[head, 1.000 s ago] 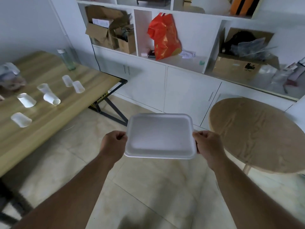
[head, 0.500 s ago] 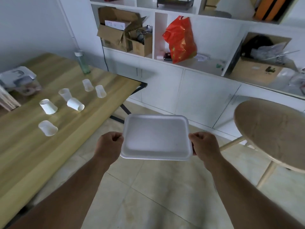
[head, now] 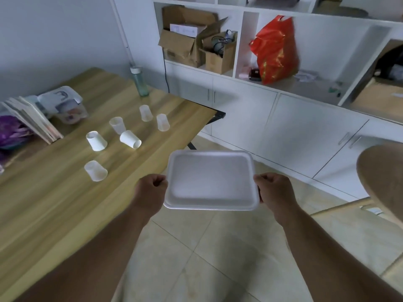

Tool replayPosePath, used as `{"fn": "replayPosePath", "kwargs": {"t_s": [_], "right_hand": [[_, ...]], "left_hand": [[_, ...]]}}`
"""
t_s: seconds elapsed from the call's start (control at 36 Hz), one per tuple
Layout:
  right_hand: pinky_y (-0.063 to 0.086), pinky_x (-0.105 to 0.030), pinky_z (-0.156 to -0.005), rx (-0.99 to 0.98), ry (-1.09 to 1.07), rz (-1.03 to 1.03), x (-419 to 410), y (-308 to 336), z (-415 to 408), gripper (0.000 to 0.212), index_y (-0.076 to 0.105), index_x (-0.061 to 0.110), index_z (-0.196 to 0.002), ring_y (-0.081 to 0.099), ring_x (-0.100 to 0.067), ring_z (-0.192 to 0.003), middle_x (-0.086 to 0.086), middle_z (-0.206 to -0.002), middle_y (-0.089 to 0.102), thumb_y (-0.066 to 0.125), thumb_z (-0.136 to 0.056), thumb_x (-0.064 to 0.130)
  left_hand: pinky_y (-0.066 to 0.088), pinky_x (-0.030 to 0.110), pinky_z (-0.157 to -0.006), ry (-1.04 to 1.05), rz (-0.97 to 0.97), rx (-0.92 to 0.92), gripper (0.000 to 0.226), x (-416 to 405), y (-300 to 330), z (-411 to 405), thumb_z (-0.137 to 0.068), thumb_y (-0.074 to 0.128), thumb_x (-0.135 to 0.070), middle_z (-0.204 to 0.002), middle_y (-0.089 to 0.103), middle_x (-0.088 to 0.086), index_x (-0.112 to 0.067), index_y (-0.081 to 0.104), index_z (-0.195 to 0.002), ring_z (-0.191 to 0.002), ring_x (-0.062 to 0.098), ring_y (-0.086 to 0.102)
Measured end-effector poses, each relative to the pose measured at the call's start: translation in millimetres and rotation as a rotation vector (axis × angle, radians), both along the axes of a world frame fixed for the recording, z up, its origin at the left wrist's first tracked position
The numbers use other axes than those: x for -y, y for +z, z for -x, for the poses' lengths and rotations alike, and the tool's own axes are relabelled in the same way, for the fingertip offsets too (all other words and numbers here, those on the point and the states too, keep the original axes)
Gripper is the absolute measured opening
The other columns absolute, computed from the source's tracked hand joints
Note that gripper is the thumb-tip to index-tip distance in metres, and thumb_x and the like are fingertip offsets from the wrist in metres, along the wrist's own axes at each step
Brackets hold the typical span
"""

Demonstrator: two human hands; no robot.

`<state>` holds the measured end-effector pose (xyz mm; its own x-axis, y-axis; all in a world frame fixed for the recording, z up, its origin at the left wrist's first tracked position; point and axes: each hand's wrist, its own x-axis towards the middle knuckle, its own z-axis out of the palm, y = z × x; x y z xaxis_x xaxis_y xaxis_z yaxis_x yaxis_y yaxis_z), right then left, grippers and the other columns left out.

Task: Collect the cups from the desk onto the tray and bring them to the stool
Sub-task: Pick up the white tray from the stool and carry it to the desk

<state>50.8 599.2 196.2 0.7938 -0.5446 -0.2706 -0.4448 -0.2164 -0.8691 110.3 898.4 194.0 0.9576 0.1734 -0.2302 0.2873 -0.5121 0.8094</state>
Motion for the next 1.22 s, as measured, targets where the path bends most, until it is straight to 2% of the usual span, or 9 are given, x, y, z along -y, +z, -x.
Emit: {"fn": "replayPosePath", "kwargs": {"t_s": [0.14,0.28,0.39,0.53,0.67,0.75,0.89,1.0,1.22], "right_hand": [[0.064,-0.051,-0.07,-0.019,0.054,0.017,-21,2,-22,0.019,0.076,0.013,-0.073,0.065,-0.022,-0.052,-0.004,-0.06,0.071,0.068,-0.09,0.02],[0.063,-0.05,-0.069,-0.033,0.073,0.03,-50,3,-43,0.02,0.076,0.013,-0.074,0.067,-0.026,-0.056,-0.016,-0.07,0.076,0.068,-0.09,0.02],[0.063,-0.052,-0.068,-0.047,0.073,0.021,-80,-2,-60,0.02,0.075,0.013,-0.073,0.064,-0.025,-0.055,-0.006,-0.062,0.07,0.068,-0.091,0.019],[0.063,-0.057,-0.07,-0.066,0.037,0.02,-131,-8,-82,0.021,0.076,0.012,-0.072,0.066,-0.026,-0.058,-0.015,-0.07,0.075,0.069,-0.089,0.023],[0.063,-0.054,-0.068,-0.08,0.03,0.04,-189,-10,-108,0.023,0.074,0.014,-0.07,0.062,-0.022,-0.054,-0.001,-0.057,0.068,0.068,-0.092,0.02],[0.063,-0.054,-0.067,-0.08,0.035,0.038,-221,-10,-123,0.023,0.074,0.011,-0.071,0.06,-0.02,-0.052,-0.002,-0.057,0.067,0.067,-0.092,0.018],[0.064,-0.055,-0.068,-0.088,0.028,0.037,-269,-11,-145,0.023,0.074,0.009,-0.074,0.061,-0.022,-0.056,-0.023,-0.076,0.073,0.067,-0.092,0.02],[0.064,-0.054,-0.07,-0.091,0.043,0.025,-296,-14,-161,0.022,0.075,0.01,-0.076,0.062,-0.021,-0.055,-0.022,-0.079,0.074,0.067,-0.094,0.02],[0.065,-0.052,-0.072,-0.11,0.076,-0.005,-320,-29,-197,0.022,0.076,0.014,-0.077,0.065,-0.022,-0.06,-0.014,-0.073,0.075,0.066,-0.095,0.021]], "left_hand": [[0.048,0.027,-0.062,0.04,0.039,-0.03,0.017,-25,-11,-14,-0.096,0.063,-0.016,-0.083,0.074,-0.001,-0.019,0.08,-0.097,-0.072,0.019,0.061],[0.05,0.03,-0.064,0.055,0.052,-0.079,0.016,-55,-18,-26,-0.093,0.062,-0.015,-0.08,0.072,-0.001,-0.02,0.077,-0.091,-0.071,0.02,0.06],[0.052,0.035,-0.067,0.042,0.077,-0.111,0.014,-87,-24,-44,-0.091,0.061,-0.016,-0.08,0.07,0.001,-0.02,0.074,-0.088,-0.071,0.023,0.059],[0.052,0.03,-0.063,-0.033,0.08,-0.131,0.019,-136,-29,-74,-0.095,0.058,-0.017,-0.091,0.074,0.002,-0.02,0.073,-0.106,-0.076,0.021,0.064],[0.048,0.029,-0.06,-0.066,0.096,-0.148,0.021,-189,-30,-108,-0.097,0.055,-0.012,-0.086,0.071,0.0,-0.023,0.07,-0.107,-0.073,0.016,0.061],[0.046,0.026,-0.059,-0.056,0.089,-0.138,0.019,-220,-30,-127,-0.098,0.058,-0.018,-0.094,0.073,0.002,-0.019,0.073,-0.11,-0.075,0.013,0.062],[0.05,0.033,-0.066,-0.063,0.074,-0.13,0.018,-270,-32,-152,-0.097,0.064,-0.029,-0.092,0.075,0.009,-0.016,0.076,-0.095,-0.075,0.022,0.062],[0.052,0.038,-0.071,-0.024,0.122,-0.125,0.017,-298,-34,-168,-0.097,0.068,-0.027,-0.087,0.075,0.01,-0.014,0.076,-0.088,-0.075,0.022,0.062],[0.049,0.031,-0.065,0.023,0.149,-0.122,0.015,-321,-40,-195,-0.099,0.067,-0.021,-0.089,0.074,0.006,-0.018,0.072,-0.085,-0.074,0.02,0.062]]}}
